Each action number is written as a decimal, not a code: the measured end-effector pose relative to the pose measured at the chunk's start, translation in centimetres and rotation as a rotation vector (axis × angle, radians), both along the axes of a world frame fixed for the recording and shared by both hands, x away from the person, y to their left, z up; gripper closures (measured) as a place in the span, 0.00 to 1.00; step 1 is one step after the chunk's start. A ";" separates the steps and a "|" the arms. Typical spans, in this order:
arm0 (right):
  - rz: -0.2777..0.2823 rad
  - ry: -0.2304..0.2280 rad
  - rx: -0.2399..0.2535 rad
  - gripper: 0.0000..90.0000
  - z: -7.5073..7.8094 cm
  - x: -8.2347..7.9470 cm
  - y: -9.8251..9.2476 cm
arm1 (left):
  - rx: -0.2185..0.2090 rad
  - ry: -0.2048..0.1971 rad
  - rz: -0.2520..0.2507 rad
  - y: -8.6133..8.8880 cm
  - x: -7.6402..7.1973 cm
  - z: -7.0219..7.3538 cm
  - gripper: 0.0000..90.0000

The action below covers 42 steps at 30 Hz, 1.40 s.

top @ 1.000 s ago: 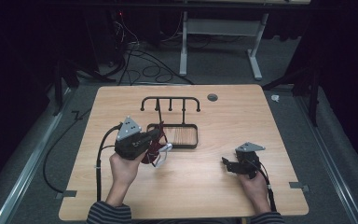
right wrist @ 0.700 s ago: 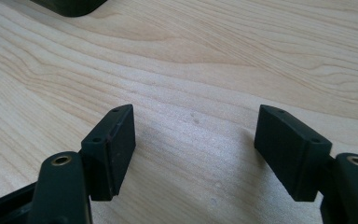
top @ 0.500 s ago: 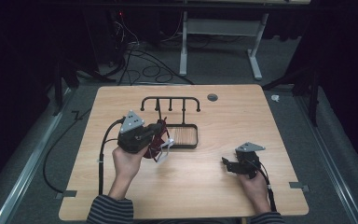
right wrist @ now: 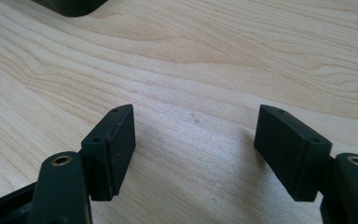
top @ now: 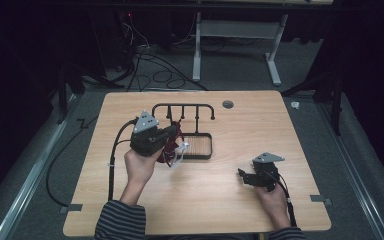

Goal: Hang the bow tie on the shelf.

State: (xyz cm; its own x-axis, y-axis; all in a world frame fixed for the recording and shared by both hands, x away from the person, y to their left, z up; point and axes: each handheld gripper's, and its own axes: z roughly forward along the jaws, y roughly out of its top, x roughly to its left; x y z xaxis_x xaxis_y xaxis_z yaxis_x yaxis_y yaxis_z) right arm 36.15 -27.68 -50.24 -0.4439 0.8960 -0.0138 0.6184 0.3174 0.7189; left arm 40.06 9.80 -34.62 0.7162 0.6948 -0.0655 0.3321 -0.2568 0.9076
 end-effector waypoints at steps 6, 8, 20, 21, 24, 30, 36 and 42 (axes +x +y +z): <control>0.000 0.000 0.000 0.34 0.0 0.0 0.0 | 0.002 -0.008 0.006 -0.3 0.7 0.6 0.99; 0.001 -0.001 0.000 0.34 0.0 0.0 0.0 | -0.006 -0.004 0.004 -0.5 1.1 0.9 0.99; 0.002 -0.001 0.000 0.34 0.0 0.0 0.0 | -0.012 -0.006 0.018 -1.2 2.6 1.6 0.99; 0.002 -0.001 0.000 0.34 0.0 0.0 0.0 | -0.012 -0.006 0.018 -1.2 2.6 1.6 0.99; 0.002 -0.001 -0.001 0.34 0.0 0.0 0.0 | -0.015 -0.008 0.025 -1.4 3.0 1.8 0.99; 0.002 -0.001 -0.001 0.34 0.0 0.0 0.0 | -0.016 -0.002 0.041 -1.5 3.8 1.8 0.99; 0.002 -0.001 -0.001 0.34 0.0 0.0 0.0 | -0.013 0.012 0.061 -1.7 4.5 1.3 0.99; 0.002 -0.001 -0.001 0.34 0.0 0.0 0.0 | -0.012 0.026 0.078 -1.8 5.1 0.9 0.99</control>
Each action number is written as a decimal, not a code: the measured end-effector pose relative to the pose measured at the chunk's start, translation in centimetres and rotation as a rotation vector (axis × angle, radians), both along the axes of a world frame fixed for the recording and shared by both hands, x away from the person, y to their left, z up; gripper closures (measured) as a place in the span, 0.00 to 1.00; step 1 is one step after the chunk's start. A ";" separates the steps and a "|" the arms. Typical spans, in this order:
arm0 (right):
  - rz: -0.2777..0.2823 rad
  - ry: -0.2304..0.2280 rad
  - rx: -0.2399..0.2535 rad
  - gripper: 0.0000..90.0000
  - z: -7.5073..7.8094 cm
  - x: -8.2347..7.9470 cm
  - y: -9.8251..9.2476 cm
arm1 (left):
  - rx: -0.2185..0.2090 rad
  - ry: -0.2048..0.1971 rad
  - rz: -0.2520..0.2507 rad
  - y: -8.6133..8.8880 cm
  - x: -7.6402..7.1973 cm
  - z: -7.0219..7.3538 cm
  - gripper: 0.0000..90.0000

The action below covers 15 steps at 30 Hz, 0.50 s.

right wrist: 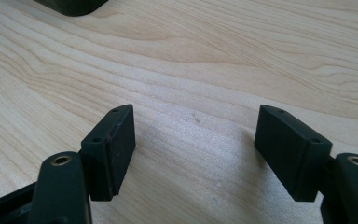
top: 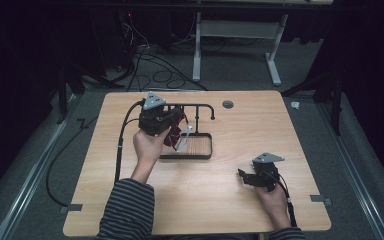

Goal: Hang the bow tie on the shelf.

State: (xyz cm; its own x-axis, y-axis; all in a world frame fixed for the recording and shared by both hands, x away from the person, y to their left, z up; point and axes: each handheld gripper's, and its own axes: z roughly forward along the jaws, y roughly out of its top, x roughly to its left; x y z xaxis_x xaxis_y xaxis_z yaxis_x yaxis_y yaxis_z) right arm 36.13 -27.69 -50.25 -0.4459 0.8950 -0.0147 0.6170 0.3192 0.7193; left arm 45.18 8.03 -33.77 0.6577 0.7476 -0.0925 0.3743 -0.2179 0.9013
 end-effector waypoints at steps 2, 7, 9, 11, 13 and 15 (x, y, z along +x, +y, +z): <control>0.000 0.000 0.000 0.34 0.0 0.0 0.0 | 0.003 0.002 0.006 0.0 0.2 -0.1 0.98; -0.001 0.001 0.001 0.34 0.0 0.0 0.0 | 0.014 0.017 0.014 0.0 0.5 -0.5 0.96; 0.000 0.001 0.000 0.34 0.0 0.0 0.0 | 0.018 0.021 0.015 0.0 0.5 -0.6 0.96; 0.000 0.001 0.000 0.34 0.0 0.0 0.0 | 0.022 0.023 0.019 0.0 0.5 -0.7 0.95; 0.000 0.001 0.000 0.34 0.0 0.0 0.0 | 0.025 0.024 0.020 0.1 0.4 -0.8 0.94; 0.000 0.001 0.000 0.34 0.0 0.0 0.0 | 0.028 0.019 0.021 0.2 0.3 -0.8 0.92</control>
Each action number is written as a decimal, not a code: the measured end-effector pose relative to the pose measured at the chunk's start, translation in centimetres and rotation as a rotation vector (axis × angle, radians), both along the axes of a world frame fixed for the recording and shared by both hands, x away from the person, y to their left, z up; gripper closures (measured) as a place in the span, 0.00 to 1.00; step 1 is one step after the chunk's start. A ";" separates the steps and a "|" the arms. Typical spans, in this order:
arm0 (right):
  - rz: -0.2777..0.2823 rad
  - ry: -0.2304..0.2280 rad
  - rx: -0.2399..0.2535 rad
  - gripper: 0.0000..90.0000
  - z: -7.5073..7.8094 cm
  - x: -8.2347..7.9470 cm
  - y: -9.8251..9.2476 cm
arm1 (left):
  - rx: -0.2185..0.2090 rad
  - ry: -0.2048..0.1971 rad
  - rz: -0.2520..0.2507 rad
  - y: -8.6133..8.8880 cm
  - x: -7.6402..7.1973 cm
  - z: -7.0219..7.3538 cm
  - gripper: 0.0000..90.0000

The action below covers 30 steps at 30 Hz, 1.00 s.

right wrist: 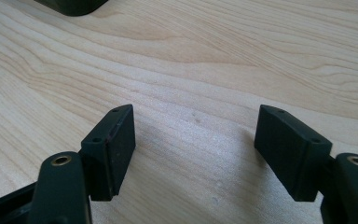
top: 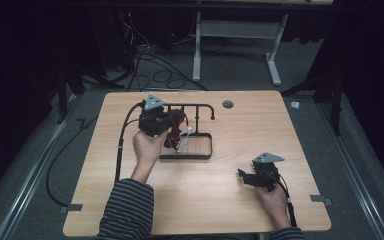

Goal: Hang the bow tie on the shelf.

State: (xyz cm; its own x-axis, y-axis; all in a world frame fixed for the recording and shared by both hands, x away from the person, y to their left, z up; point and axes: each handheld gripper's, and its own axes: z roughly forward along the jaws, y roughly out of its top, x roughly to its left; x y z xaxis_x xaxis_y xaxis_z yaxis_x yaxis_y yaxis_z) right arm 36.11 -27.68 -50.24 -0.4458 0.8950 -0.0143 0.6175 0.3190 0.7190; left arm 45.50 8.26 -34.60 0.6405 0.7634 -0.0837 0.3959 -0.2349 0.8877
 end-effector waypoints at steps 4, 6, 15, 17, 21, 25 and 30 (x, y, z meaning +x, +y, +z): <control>0.000 0.000 0.000 0.34 0.0 0.0 0.0 | 0.000 -0.007 0.003 0.2 -0.3 0.0 0.91; 0.000 0.000 0.000 0.34 0.0 0.0 0.0 | 0.015 -0.009 -0.004 0.2 -0.6 0.0 0.89; 0.000 0.000 0.000 0.34 0.0 0.0 0.0 | 0.028 -0.042 -0.022 0.3 -2.0 0.1 0.84; 0.000 0.000 0.000 0.34 0.0 0.0 0.0 | 0.030 -0.045 -0.026 0.3 -2.2 0.1 0.83; 0.000 0.000 0.000 0.34 0.0 0.0 0.0 | 0.033 -0.053 -0.030 0.7 -2.9 0.0 0.81; 0.000 0.000 0.000 0.34 0.0 0.0 0.0 | 0.035 -0.058 -0.031 1.4 -3.8 -0.2 0.79; 0.000 0.000 0.000 0.34 0.0 0.0 0.0 | 0.028 -0.059 -0.024 2.2 -4.5 -0.5 0.78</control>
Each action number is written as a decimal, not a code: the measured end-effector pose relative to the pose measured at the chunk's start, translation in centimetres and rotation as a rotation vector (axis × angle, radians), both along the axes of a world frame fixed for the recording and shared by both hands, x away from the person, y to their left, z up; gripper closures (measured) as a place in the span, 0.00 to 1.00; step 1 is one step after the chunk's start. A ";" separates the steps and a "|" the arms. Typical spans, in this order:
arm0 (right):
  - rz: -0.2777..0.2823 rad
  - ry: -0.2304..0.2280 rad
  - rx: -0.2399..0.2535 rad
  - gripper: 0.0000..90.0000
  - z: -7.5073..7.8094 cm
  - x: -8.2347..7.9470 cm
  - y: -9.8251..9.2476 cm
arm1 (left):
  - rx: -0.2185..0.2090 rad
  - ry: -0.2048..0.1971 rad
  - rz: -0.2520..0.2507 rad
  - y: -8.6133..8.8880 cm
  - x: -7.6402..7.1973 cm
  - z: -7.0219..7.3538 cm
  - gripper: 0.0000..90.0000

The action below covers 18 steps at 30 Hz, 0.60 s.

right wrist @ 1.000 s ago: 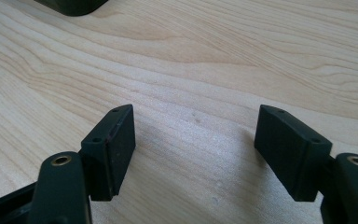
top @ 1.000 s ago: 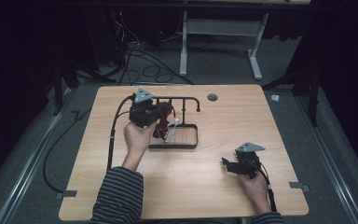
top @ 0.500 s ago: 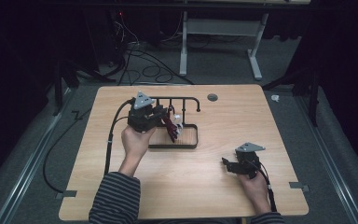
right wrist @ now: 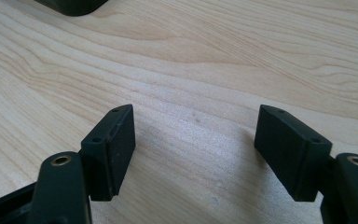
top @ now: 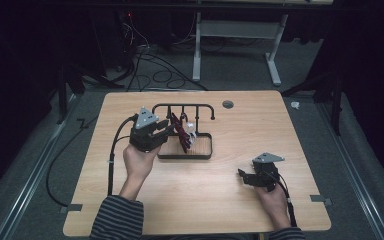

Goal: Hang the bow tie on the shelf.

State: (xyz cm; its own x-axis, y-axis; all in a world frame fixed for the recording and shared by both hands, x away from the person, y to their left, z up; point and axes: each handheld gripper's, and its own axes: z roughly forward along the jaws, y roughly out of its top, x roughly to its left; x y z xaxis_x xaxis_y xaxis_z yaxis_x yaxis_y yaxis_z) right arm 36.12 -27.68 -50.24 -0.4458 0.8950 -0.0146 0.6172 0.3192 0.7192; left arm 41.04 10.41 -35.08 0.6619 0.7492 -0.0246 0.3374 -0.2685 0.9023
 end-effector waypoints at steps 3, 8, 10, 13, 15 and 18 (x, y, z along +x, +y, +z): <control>0.000 0.000 0.000 0.34 0.0 0.0 0.0 | -0.010 0.000 0.007 0.4 -0.3 -0.2 0.77; 0.001 -0.001 -0.001 0.34 0.0 0.0 0.0 | -0.009 0.002 0.010 0.8 -0.5 -0.4 0.77; 0.001 -0.002 -0.001 0.34 0.0 0.0 0.0 | -0.007 0.001 0.010 0.9 -0.7 -0.5 0.77; 0.001 -0.002 -0.001 0.34 0.0 0.0 0.0 | -0.006 0.001 0.008 1.0 -0.9 -0.7 0.77; 0.001 -0.002 -0.001 0.34 0.0 0.0 0.0 | -0.007 -0.001 0.010 1.2 -1.1 -0.8 0.77; 0.001 -0.002 -0.001 0.34 0.0 0.0 0.0 | -0.009 0.001 0.013 1.5 -1.4 -1.0 0.77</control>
State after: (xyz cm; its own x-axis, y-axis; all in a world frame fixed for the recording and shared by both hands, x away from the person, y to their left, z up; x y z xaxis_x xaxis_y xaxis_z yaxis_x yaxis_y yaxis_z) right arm 36.13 -27.68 -50.25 -0.4464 0.8947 -0.0159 0.6157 0.3200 0.7200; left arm 39.66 11.87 -36.03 0.6519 0.7576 -0.0320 0.3417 -0.2558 0.9043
